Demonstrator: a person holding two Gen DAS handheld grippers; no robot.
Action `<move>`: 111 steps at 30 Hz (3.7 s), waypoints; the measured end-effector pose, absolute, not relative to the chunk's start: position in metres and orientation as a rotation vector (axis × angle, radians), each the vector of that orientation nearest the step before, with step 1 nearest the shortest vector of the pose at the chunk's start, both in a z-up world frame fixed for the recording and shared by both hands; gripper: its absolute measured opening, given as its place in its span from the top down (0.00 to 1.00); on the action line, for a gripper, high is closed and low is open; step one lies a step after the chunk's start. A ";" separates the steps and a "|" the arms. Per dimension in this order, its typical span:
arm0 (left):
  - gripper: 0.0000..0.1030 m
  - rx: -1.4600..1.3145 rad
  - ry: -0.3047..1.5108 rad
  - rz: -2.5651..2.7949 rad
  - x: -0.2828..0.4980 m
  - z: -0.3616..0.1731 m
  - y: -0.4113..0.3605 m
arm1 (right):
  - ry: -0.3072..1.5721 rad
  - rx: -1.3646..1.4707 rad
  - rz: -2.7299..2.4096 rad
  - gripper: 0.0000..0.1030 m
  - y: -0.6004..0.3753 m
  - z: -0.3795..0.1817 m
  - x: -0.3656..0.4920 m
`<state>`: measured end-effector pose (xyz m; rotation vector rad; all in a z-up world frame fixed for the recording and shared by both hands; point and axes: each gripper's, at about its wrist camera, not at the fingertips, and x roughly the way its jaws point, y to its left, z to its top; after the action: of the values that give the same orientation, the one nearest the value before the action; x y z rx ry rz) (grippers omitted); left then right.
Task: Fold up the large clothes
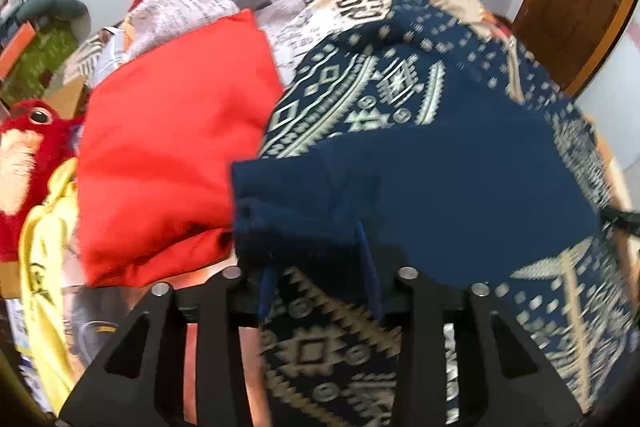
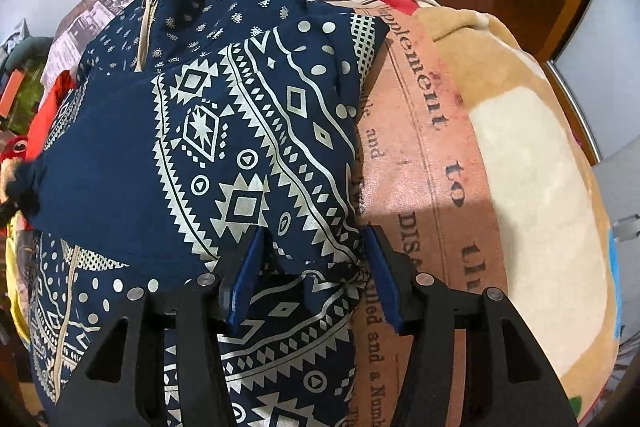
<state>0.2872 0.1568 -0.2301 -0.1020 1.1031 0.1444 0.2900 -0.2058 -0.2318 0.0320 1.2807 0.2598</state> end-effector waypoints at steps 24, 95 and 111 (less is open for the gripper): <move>0.33 0.140 0.776 0.039 0.318 -0.087 0.103 | 0.937 0.015 0.286 0.52 -0.183 -0.092 0.321; 0.95 0.009 1.046 -0.208 0.332 -0.161 0.072 | 1.058 -0.039 0.539 0.91 -0.118 -0.137 0.300; 0.82 -0.023 1.050 -0.073 0.302 -0.195 0.098 | 1.154 -0.048 0.418 0.83 -0.139 -0.179 0.288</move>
<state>0.3022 0.0978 -0.1953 -0.0229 1.0503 -0.0730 0.2875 -0.1392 -0.1786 -0.0480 1.1543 0.4179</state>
